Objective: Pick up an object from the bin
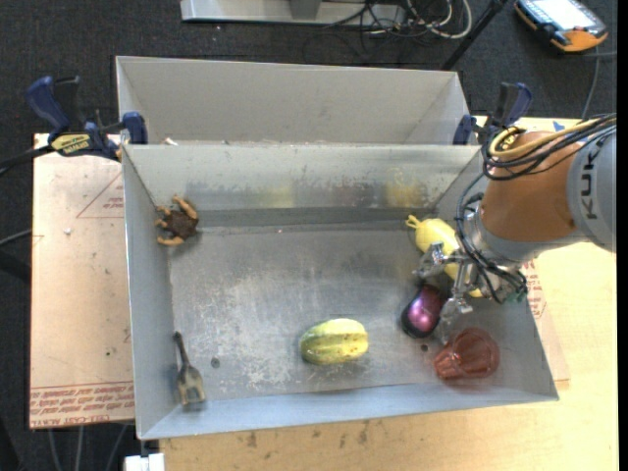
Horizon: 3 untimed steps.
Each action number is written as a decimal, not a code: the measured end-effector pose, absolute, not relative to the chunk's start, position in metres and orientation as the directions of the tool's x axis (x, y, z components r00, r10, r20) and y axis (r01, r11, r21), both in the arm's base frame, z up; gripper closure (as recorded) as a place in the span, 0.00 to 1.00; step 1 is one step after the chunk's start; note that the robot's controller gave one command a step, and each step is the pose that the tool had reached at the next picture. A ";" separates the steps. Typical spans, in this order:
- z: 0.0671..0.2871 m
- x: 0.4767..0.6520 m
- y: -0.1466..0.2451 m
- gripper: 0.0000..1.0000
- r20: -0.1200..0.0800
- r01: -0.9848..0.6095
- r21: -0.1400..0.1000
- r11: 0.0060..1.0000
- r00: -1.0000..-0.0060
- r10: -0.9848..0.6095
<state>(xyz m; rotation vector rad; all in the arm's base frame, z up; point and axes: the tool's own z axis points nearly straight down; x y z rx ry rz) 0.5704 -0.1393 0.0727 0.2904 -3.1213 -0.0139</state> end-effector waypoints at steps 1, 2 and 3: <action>0.069 0.576 -0.137 1.00 0.054 -0.311 0.032 0.950 -0.948 -0.312; 0.069 0.576 -0.137 1.00 0.054 -0.310 0.032 0.950 -0.949 -0.312; 0.193 0.587 -0.138 1.00 -0.003 -0.308 0.000 0.951 -0.951 -0.308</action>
Offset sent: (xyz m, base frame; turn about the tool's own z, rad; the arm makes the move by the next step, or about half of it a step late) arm 0.0000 0.0000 0.0000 0.0000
